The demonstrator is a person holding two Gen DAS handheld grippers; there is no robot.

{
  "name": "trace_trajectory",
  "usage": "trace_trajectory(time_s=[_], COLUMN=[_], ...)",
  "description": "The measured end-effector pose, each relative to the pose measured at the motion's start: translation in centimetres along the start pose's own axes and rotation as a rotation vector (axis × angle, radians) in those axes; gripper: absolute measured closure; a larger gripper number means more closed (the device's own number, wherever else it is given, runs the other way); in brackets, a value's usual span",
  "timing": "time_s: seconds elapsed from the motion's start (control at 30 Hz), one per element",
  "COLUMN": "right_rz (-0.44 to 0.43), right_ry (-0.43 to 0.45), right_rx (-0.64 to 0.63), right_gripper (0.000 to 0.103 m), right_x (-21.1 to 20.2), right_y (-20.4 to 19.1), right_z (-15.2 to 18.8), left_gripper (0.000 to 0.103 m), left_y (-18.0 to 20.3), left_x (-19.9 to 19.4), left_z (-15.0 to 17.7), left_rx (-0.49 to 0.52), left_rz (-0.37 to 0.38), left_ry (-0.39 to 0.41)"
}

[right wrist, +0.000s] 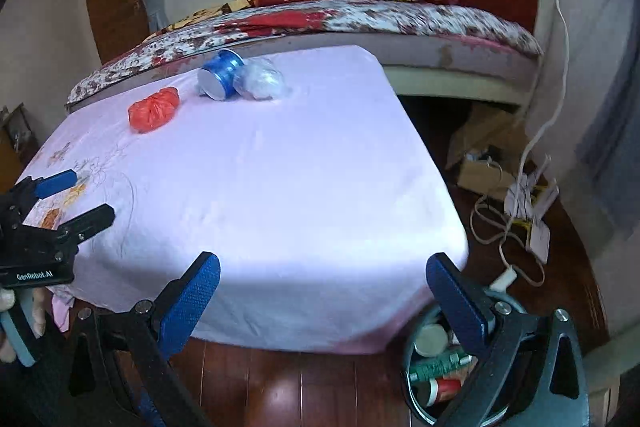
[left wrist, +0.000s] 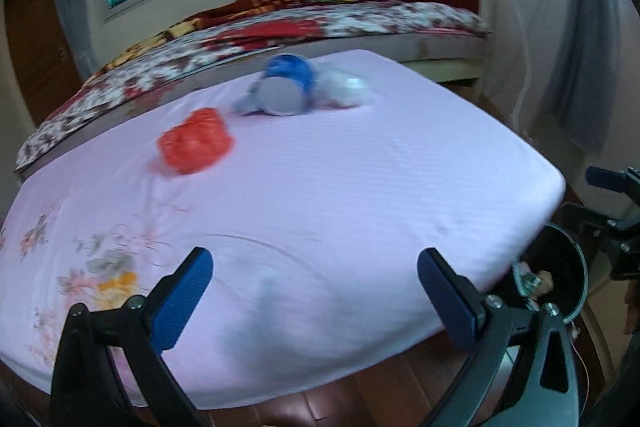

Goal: Collect trash
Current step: 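Move both tools back over the bed toward the red bag and can, then grasp the red plastic bag with the left tool while the right tool grasps the blue can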

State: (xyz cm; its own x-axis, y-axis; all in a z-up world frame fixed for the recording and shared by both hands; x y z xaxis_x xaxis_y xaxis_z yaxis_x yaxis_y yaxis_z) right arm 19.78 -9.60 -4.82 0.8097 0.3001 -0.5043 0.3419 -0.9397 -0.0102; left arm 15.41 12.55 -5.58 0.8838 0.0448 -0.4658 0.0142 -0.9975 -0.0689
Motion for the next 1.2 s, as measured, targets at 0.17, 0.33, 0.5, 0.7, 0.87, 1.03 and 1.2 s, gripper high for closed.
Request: trace_trajectory(time_s=[0.17, 0.33, 0.5, 0.7, 0.87, 1.03, 1.2], right_rz=[-0.024, -0.056, -0.099, -0.111, -0.124, -0.153, -0.174], right_ry=[0.012, 0.047, 0.048, 0.031, 0.03, 0.036, 0.021], right_rx=[-0.005, -0.052, -0.09, -0.136, -0.172, -0.203, -0.3], right_gripper=[0.0, 0.0, 0.0, 0.0, 0.0, 0.0, 0.0], right_x=[3.7, 7.7, 12.3, 17.5, 20.4, 22.7, 24.9], right_y=[-2.0, -4.5, -7.2, -9.7, -10.4, -11.7, -14.2], right_z=[-3.2, -6.5, -9.2, -11.4, -12.8, -14.5, -15.4], left_gripper=[0.001, 0.006, 0.006, 0.006, 0.006, 0.032, 0.064], left_y=[-5.0, -9.0, -10.7, -11.7, -12.5, -12.5, -13.2], left_x=[2.0, 4.5, 7.9, 12.6, 15.8, 18.1, 18.1], left_z=[-0.9, -2.0, -3.0, -3.5, -3.9, -4.1, -4.4], left_rx=[-0.054, -0.102, -0.12, -0.127, -0.134, -0.139, -0.19], left_rz=[-0.058, -0.092, -0.112, -0.115, -0.124, -0.099, -0.033], left_ry=[0.003, 0.02, 0.023, -0.016, -0.047, -0.093, -0.088])
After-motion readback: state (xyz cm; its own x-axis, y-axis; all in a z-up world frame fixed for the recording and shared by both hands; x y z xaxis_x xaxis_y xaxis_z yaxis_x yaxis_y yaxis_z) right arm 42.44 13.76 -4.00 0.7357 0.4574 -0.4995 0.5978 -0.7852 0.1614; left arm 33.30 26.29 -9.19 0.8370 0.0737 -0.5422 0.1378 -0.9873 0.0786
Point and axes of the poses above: each gripper's, at about its wrist camera, not at the fingertips, and x roughly the way its jaws point, y to its right, z to its underside, the point moved 2 cm from there along x, roughly the way its jaws point, and after that the axes turned 15 degrees about y, right-handed, at the moved point
